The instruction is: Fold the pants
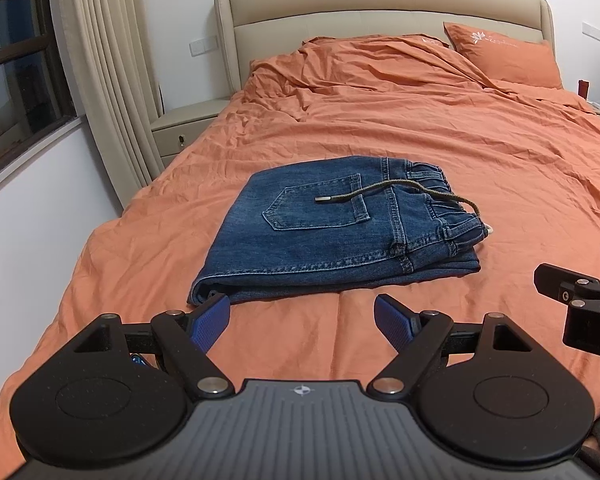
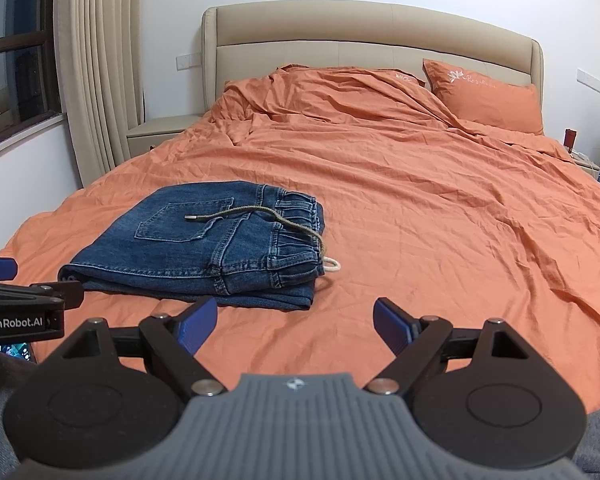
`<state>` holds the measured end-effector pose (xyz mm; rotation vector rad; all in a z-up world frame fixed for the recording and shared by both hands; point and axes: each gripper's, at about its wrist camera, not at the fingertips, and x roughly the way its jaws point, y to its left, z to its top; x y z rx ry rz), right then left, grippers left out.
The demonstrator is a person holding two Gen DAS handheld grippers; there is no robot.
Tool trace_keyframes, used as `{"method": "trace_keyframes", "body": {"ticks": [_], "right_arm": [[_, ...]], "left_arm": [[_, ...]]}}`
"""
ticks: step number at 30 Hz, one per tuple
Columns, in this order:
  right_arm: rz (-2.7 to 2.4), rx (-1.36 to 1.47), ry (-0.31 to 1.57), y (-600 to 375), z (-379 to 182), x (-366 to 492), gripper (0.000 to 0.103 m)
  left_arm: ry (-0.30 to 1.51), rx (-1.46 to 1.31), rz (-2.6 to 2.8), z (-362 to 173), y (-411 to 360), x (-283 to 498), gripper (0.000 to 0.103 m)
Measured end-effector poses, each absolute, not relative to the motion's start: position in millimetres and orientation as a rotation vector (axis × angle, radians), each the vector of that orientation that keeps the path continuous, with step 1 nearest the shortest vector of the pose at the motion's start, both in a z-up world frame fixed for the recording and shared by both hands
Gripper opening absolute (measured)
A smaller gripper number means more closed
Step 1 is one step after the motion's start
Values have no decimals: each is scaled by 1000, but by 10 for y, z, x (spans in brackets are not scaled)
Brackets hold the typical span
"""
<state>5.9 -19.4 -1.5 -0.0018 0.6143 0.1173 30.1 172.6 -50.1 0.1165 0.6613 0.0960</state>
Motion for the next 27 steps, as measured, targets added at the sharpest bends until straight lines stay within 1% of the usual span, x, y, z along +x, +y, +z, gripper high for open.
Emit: {"method": "trace_keyframes", "body": {"ticks": [27], "right_arm": [[117, 6, 625, -207, -12, 57, 82]], "left_arm": [[658, 149, 84, -522, 1757, 312, 95]]}}
